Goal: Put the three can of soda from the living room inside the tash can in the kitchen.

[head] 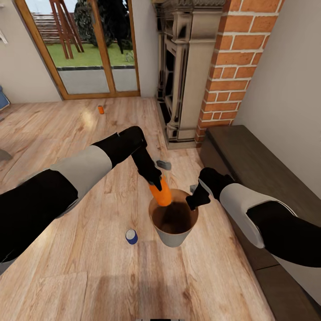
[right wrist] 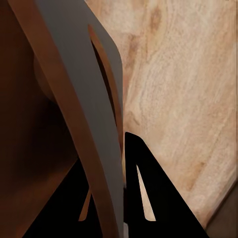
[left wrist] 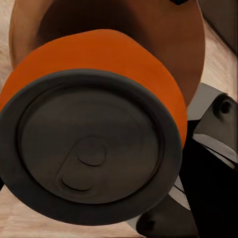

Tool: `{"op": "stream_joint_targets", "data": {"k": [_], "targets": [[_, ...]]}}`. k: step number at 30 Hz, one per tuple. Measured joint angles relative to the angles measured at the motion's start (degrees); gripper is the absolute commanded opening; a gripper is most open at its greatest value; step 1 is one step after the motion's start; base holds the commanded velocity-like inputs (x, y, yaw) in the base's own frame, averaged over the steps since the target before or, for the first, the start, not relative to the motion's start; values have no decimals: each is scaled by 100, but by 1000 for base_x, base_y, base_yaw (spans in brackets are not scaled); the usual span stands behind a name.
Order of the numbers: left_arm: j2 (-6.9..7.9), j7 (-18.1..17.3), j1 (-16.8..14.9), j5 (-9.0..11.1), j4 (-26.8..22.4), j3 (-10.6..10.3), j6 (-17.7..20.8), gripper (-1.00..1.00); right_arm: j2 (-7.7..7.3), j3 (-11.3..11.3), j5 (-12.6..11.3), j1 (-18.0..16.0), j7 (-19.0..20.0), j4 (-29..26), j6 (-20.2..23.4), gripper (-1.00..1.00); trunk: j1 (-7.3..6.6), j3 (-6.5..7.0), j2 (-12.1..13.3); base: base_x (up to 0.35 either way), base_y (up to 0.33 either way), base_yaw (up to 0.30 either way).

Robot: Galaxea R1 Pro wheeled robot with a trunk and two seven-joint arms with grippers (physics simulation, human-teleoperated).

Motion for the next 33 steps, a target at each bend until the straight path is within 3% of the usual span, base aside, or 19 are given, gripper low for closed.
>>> {"op": "stream_joint_targets", "data": {"k": [4,9,13,17,33], "targets": [[-2,1,181,-7,-169,-1,0,-100,15,56,83,-1,-12,-62,-15,-100,0,0,0,0,0,0],[-12,2,240,-1,-323,3,0,-100,37,-14,-15,0,-4,-86,3,-100,0,0,0,0,0,0],[-29,12,612,-56,-474,-8,0,-100,68,44,62,0,-14,-89,-10,-100,0,0,0,0,0,0],[-35,56,755,-130,-558,-5,0,-100,121,24,36,0,-10,-91,-6,-100,0,0,0,0,0,0],[-37,931,1272,-125,-591,5,0,-100,256,-16,-6,0,-8,-233,-1,-100,0,0,0,0,0,0]]}}
